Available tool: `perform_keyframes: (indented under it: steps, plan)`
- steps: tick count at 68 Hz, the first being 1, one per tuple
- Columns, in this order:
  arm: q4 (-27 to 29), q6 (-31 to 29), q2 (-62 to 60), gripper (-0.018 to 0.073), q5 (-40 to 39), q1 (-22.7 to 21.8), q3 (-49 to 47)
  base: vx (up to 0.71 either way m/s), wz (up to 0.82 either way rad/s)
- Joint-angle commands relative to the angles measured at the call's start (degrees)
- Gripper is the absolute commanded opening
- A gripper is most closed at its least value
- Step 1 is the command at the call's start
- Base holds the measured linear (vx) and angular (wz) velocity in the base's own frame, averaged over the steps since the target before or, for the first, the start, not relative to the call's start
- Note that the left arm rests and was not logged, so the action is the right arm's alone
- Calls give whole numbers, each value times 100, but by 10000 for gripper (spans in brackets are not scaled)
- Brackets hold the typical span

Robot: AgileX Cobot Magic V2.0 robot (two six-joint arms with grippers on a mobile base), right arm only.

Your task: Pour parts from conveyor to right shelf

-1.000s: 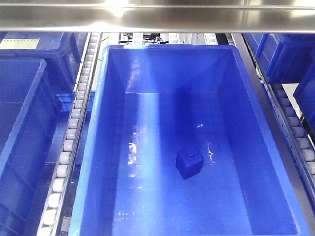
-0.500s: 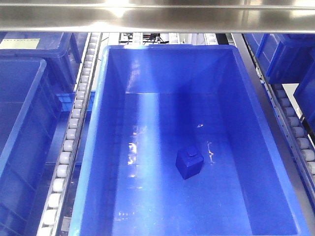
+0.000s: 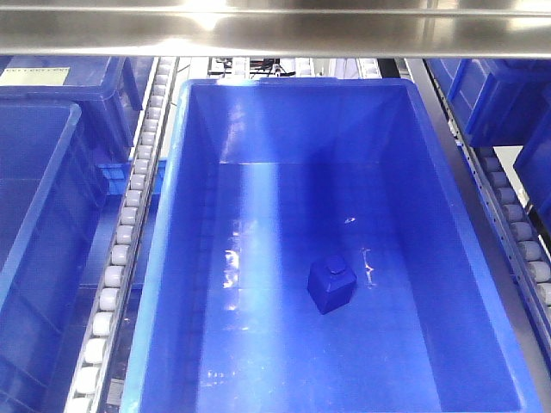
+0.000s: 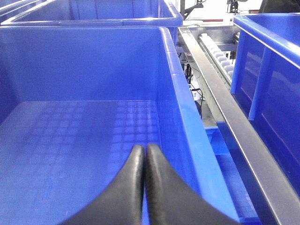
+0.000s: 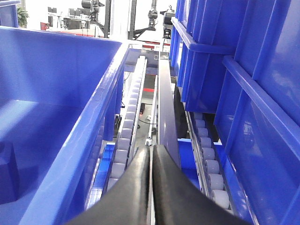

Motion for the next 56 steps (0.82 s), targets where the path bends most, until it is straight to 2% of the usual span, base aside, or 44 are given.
perform_keyframes:
  steps: [1, 56]
  plan:
    - [13, -39, -86, -11, -440, -29, 7, 0, 0]
    - [13, -39, -86, -11, -440, -29, 7, 0, 0]
